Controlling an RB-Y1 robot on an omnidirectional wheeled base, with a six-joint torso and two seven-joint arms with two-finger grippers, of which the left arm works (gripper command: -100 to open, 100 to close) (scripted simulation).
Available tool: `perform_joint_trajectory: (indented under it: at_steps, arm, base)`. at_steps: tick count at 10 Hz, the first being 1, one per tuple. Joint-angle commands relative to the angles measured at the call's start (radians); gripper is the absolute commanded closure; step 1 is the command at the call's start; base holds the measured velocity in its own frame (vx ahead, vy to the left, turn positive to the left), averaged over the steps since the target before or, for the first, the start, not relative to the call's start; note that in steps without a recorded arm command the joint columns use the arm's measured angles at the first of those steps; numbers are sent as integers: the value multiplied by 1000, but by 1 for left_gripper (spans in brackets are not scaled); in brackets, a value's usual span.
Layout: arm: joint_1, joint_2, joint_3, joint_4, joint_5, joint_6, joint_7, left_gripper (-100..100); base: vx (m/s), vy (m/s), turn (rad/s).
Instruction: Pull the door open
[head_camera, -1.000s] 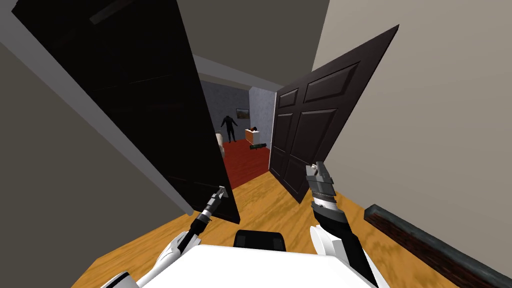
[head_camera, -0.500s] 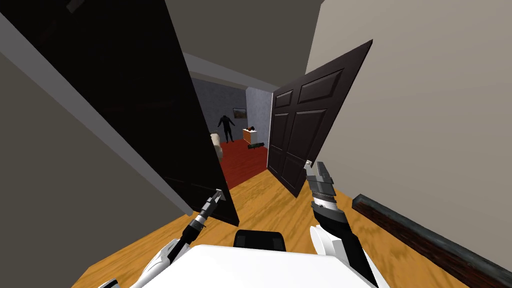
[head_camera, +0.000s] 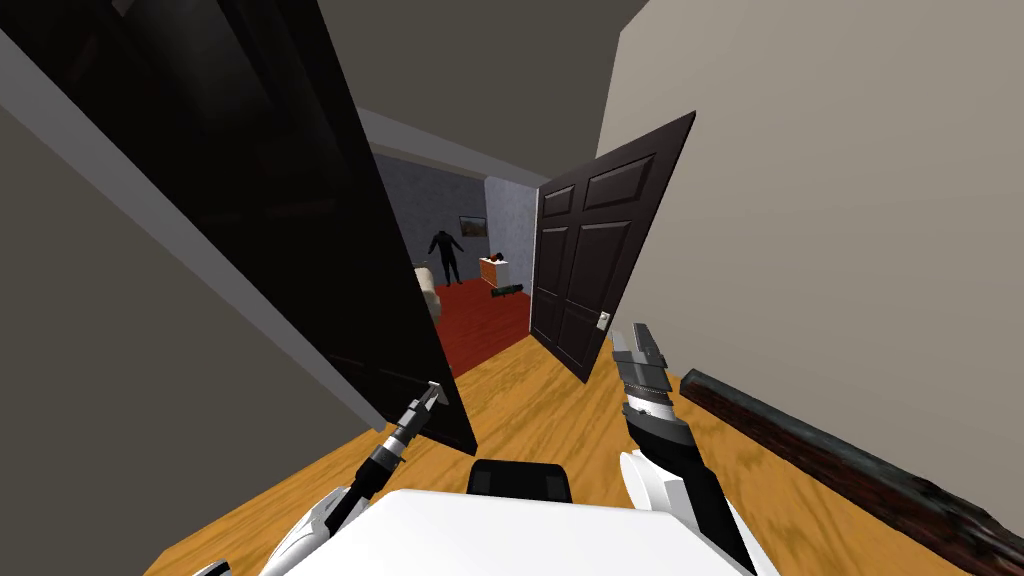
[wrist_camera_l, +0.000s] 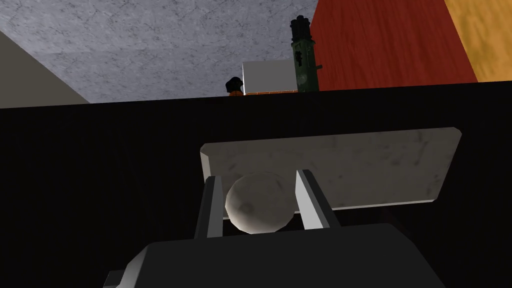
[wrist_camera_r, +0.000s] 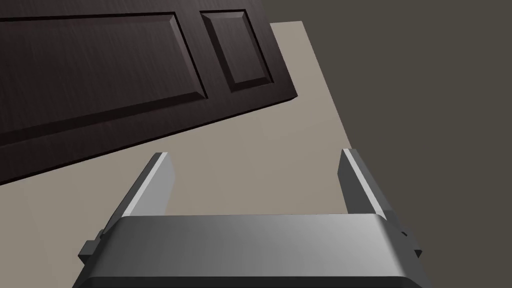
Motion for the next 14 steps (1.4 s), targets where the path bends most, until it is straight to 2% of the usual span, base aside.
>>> perform_joint_trajectory:
  at_steps: [1,6,7,8,11,13,14]
  arm:
    - [18,10,-8,-6,0,-17,5,100]
    - [39,33,-26,24,1,-83,24,100]
    - [37,26,-27,21,-1,-73,20,100]
    - [63,25,-14,-3,-7,-68,17,100]
    - [97,23,8,-40,-14,-59,12,100]
    - [137,22,34,-84,-23,-48,6,100]
    - [137,22,34,-84,-23,-48,6,100]
  base:
    - [-159,84,-142]
    - [-174,88,-136]
    - [-73,31,-23]
    - [-123,47,-192]
    - [-171,86,-207]
    - [-166,94,-214]
    - [-126,87,-150]
